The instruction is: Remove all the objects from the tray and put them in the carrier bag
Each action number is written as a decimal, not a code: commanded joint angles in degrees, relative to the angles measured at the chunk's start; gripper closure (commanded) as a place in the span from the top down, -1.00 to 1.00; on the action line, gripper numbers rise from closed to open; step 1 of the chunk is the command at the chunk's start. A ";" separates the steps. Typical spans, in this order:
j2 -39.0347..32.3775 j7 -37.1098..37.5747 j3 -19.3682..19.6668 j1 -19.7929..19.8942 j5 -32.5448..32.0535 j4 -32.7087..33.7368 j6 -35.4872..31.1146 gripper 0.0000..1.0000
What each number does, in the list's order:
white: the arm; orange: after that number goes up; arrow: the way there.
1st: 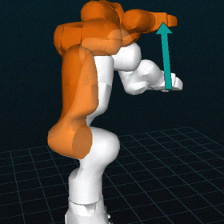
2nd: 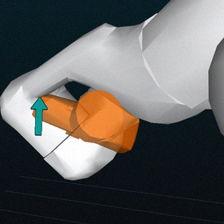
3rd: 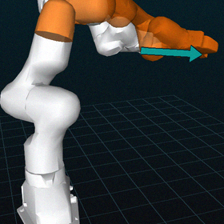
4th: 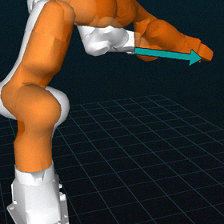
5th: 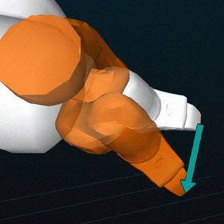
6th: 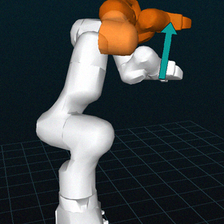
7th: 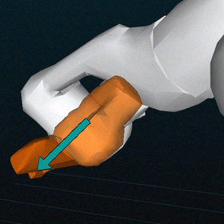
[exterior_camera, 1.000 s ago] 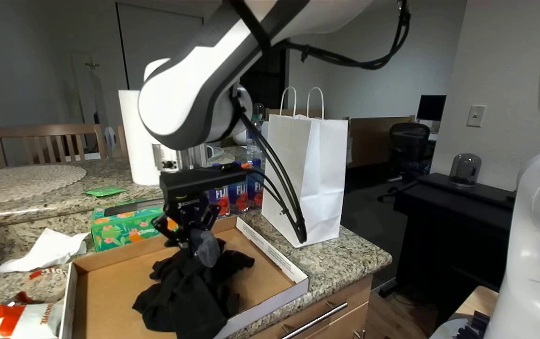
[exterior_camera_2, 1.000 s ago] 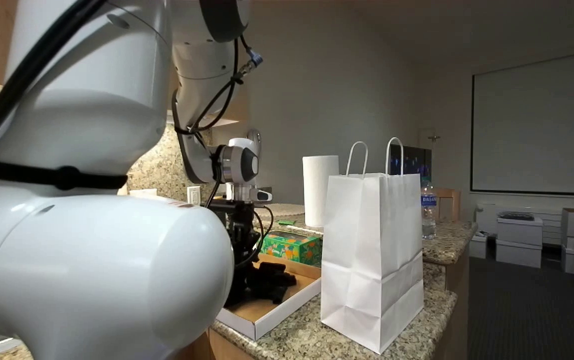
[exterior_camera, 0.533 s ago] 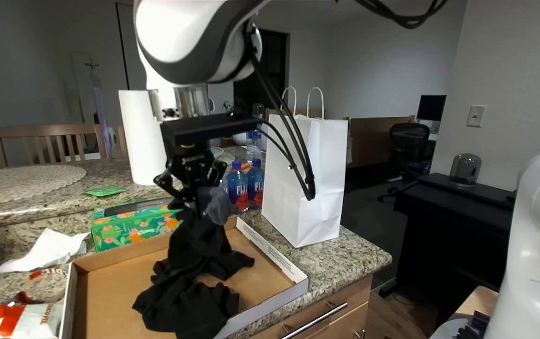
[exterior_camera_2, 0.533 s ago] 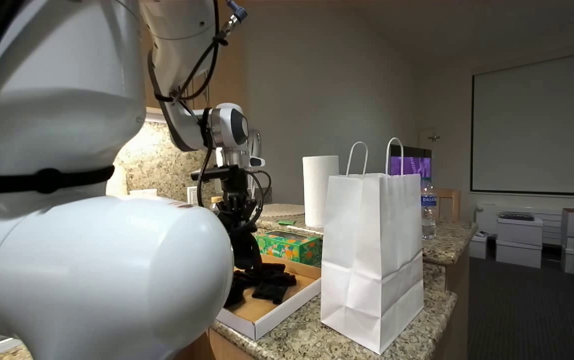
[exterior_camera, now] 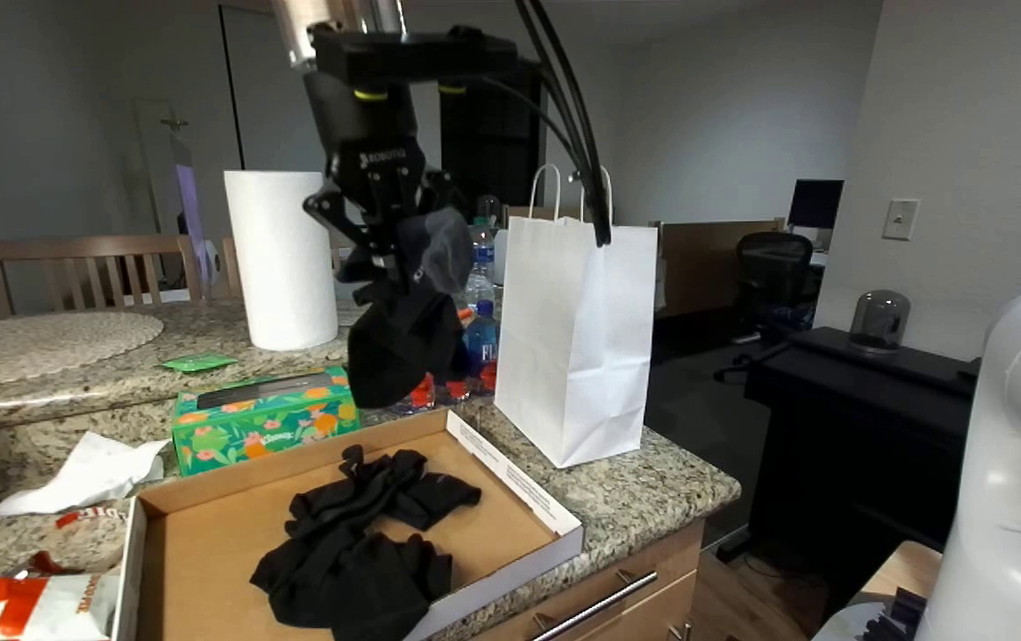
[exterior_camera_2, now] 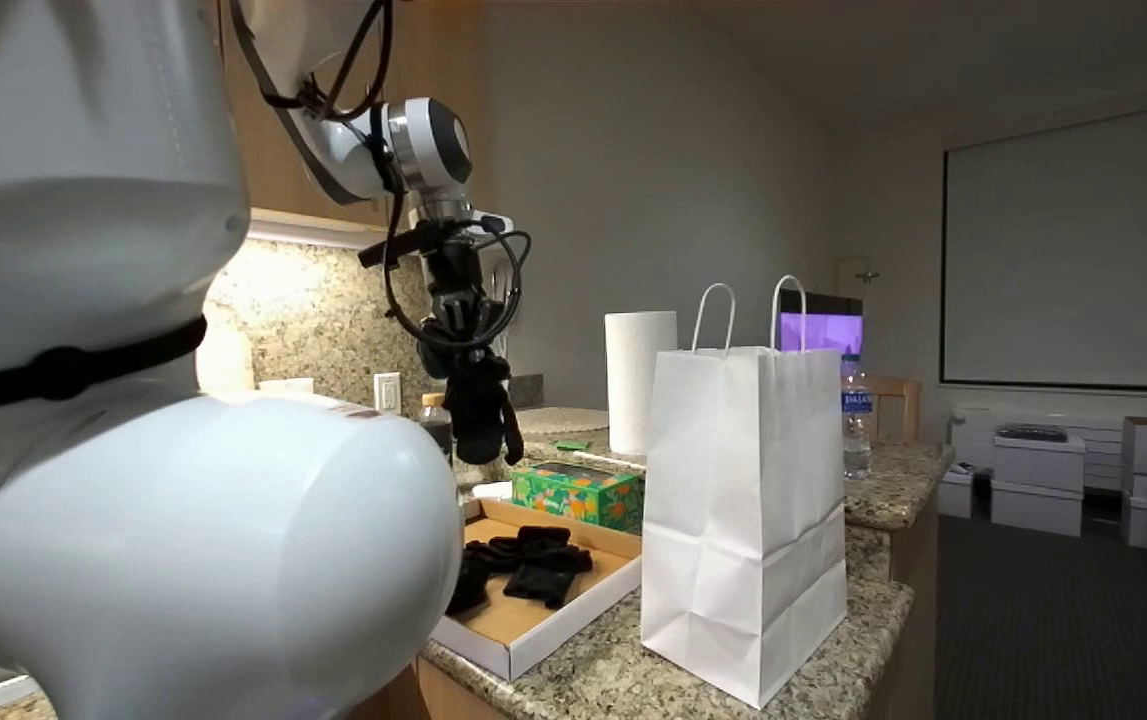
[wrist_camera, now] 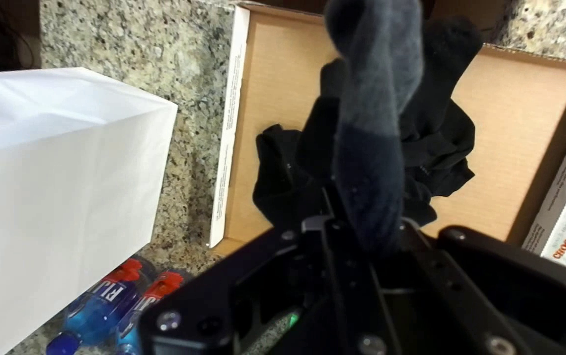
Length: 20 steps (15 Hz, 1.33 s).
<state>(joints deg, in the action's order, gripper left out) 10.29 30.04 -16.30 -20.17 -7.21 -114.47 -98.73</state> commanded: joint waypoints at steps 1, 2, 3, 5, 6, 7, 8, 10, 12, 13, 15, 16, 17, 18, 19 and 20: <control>-1.22 0.51 -1.74 3.06 -3.04 8.56 10.61 -0.81; -2.04 0.90 -1.56 3.90 -3.70 11.55 13.97 -0.81; -2.55 0.80 -1.38 4.57 -4.12 13.86 16.57 -0.81; -3.31 0.96 -0.69 6.12 -4.30 18.78 21.17 -0.81; -3.31 0.92 -0.17 6.97 -4.17 21.18 22.94 -0.82; -3.66 0.99 0.07 7.54 -4.09 23.14 24.21 -0.82; -3.71 1.09 0.45 8.16 -3.98 25.21 25.40 -0.82; -3.67 1.25 1.38 9.32 -3.75 28.92 27.23 -0.82; -3.52 1.12 2.60 10.53 -3.16 32.72 29.37 -0.82; -3.34 1.05 3.41 11.27 -2.76 34.27 30.18 -0.82; -2.62 1.10 5.20 12.77 -1.89 36.65 31.41 -0.82; -2.18 1.02 6.32 13.66 -1.27 37.54 31.93 -0.82; -2.09 1.27 7.42 14.57 -0.66 38.22 32.13 -0.82; -1.88 1.15 8.77 15.64 0.28 38.53 32.31 -0.82; -1.33 0.95 10.61 16.34 1.47 38.06 32.02 -0.82; -1.20 0.81 12.08 17.28 2.67 38.10 31.95 -0.82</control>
<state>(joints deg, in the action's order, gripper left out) 8.20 30.20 -7.52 -5.30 -8.31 -76.42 -67.79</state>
